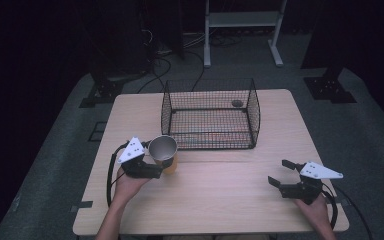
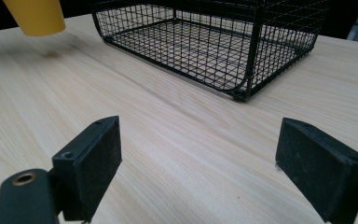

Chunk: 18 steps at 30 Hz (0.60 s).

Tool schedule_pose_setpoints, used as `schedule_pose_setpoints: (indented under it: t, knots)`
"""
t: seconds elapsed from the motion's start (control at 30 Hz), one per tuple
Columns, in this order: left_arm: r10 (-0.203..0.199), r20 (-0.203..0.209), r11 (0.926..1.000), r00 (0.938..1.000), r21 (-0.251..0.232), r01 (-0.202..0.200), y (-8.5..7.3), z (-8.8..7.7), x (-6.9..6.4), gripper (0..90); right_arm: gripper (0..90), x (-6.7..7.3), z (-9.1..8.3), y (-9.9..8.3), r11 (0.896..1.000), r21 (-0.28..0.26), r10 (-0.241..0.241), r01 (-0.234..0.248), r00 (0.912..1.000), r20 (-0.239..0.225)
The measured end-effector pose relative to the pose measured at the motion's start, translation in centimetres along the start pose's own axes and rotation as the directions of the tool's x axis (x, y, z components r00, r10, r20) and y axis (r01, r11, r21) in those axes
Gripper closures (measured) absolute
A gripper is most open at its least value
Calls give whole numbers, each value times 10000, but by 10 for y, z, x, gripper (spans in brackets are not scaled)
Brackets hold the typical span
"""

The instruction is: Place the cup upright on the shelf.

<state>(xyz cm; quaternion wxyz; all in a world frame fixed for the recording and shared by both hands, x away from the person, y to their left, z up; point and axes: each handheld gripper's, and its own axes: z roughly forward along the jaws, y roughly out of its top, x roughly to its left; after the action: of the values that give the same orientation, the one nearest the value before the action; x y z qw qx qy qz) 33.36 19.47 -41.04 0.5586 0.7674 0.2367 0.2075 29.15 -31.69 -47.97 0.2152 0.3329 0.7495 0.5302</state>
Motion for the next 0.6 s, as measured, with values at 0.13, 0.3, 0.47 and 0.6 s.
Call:
schedule_pose_setpoints:
  t: [0.13, 0.3, 0.47, 0.6]
  knots:
    - [124, 358, 9999, 9993, -117, -120, 10, 7, -6, 133, 133, 0, 0, 0, 10000, -10, -8, 8, 10000, -18]
    - [179, 751, 9996, 9970, -217, -163, 21, 16, -9, 133, 132, 0, 0, 0, 10000, -2, -17, 17, 10000, -20]
    - [261, 1006, 9993, 9946, -301, -232, 32, 22, -11, 133, 132, 0, 0, 0, 10000, -5, -5, 5, 10000, -15]
    - [406, 1190, 9988, 9921, -327, -370, 43, 28, -11, 133, 132, 0, 0, 0, 10000, -13, -18, 18, 10000, -20]
